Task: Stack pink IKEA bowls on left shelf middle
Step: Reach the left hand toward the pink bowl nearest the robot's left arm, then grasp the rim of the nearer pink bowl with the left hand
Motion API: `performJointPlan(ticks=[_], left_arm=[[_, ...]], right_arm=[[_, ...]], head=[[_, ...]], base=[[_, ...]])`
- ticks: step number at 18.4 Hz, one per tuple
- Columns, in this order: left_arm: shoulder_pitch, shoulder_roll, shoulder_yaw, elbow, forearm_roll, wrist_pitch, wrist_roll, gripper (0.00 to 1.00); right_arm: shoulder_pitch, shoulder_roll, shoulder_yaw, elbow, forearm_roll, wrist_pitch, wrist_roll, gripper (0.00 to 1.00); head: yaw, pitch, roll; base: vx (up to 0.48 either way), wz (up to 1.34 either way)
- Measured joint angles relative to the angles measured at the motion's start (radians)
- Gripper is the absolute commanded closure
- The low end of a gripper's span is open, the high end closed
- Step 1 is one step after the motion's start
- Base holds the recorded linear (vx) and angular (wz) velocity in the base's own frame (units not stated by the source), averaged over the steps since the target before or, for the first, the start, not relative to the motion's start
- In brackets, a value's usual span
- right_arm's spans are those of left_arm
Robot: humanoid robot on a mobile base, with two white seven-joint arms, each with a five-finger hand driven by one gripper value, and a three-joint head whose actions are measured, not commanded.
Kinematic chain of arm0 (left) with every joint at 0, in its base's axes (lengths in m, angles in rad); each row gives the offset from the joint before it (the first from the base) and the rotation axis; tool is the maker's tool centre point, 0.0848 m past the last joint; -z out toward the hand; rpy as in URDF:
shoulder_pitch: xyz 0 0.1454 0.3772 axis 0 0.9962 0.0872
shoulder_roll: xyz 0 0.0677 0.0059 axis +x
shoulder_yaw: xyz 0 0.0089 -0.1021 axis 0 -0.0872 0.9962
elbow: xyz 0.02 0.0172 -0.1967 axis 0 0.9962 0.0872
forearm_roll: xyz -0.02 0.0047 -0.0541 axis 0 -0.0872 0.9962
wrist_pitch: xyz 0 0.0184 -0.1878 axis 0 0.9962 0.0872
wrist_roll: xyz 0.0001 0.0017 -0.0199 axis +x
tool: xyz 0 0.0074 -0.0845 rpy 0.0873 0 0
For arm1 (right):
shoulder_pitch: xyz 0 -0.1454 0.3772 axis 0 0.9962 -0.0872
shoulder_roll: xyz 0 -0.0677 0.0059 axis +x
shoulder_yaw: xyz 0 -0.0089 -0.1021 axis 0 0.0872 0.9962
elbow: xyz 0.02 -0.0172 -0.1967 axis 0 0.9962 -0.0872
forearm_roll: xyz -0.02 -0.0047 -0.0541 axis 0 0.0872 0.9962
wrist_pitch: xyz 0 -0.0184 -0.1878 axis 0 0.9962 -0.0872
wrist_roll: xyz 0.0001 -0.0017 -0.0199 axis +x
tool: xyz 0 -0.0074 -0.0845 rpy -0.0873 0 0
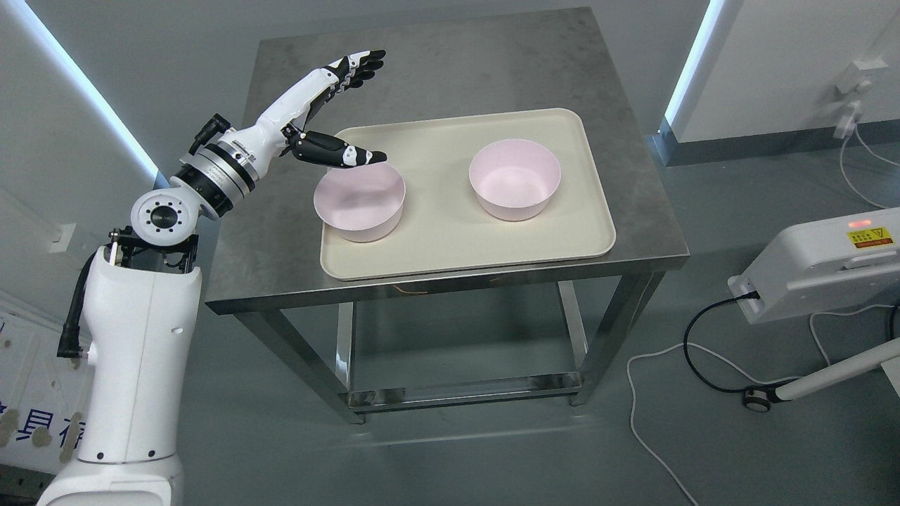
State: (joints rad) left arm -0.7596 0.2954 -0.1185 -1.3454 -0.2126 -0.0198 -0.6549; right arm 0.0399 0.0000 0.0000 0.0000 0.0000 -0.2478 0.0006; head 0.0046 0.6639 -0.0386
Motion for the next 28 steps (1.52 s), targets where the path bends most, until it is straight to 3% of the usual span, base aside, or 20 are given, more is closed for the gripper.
performJointPlan(ticks=[6,13,18,22,28], left_arm=[[-0.035,0.019,-0.027,0.125,-0.066,0.064,-0.077,0.06],[-0.05,-0.013,-0.011,0.2,-0.086,0.134,-0.105,0.36],[-0.067,-0.044,0.006,0.23,-0.092,0.14,-0.111,0.5],[-0.076,-0.052,0.0,0.247,-0.097,0.138,-0.113,0.53],[-0.12,-0.038,-0.019,0.258,-0.109,0.031,-0.109,0.52]], right_arm=[[0.0,0.0,0.0,0.0,0.0,0.0,0.0,0.0],[0.0,0.0,0.0,0.0,0.0,0.0,0.0,0.0],[0.0,0.0,0.0,0.0,0.0,0.0,0.0,0.0],[0.0,0.0,0.0,0.0,0.0,0.0,0.0,0.0],[0.0,0.0,0.0,0.0,0.0,0.0,0.0,0.0]], head=[[0.0,0.0,0.0],[0.0,0.0,0.0],[0.0,0.0,0.0],[0.0,0.0,0.0],[0.0,0.0,0.0]], base=[[0.0,0.0],[0.0,0.0],[0.0,0.0],[0.0,0.0],[0.0,-0.01]])
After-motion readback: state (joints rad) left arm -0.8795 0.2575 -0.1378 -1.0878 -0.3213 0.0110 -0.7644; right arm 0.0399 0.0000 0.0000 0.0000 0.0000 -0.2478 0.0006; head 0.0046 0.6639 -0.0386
